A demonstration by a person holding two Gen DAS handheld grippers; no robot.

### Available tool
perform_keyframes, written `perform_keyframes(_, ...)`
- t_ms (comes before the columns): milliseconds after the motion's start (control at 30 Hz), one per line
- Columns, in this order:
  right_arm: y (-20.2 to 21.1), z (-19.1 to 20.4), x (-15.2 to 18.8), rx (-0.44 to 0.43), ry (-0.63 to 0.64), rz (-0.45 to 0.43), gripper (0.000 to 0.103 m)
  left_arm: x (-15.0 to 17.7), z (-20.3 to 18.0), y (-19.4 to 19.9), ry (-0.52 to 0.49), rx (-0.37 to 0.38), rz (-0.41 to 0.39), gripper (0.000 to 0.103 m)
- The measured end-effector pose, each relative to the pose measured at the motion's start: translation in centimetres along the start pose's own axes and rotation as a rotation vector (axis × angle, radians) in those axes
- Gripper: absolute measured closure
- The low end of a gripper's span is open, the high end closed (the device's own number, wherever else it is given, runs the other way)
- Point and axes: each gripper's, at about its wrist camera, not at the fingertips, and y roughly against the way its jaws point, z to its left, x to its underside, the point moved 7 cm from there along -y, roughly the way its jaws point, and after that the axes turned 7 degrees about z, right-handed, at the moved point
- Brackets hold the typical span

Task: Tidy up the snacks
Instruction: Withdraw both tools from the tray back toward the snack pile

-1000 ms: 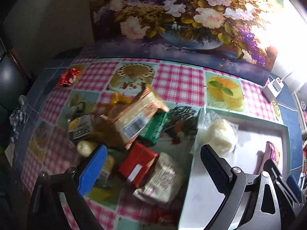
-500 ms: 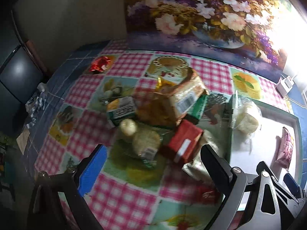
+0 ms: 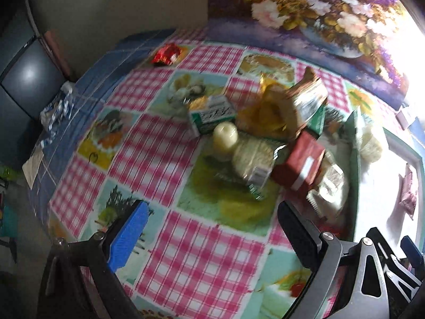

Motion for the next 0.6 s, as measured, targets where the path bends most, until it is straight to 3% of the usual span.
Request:
perform_keyframes(167, -0.4, 1.5, 0.9, -0.05, 0.02, 0.035, 0.0, 0.9, 0.7, -1.3, 0.004, -0.009, 0.048, 0.005)
perform_keyframes(467, -1.5, 3.1, 0.6, -0.077, 0.036, 0.06, 0.0, 0.6, 2.0, -1.7, 0.05, -0.012, 0.053, 0.005)
perform_keyframes(600, -1.6, 3.6, 0.5, -0.135, 0.028, 0.073, 0.0, 0.4, 2.4, -2.0, 0.066, -0.001, 0.061, 0.005)
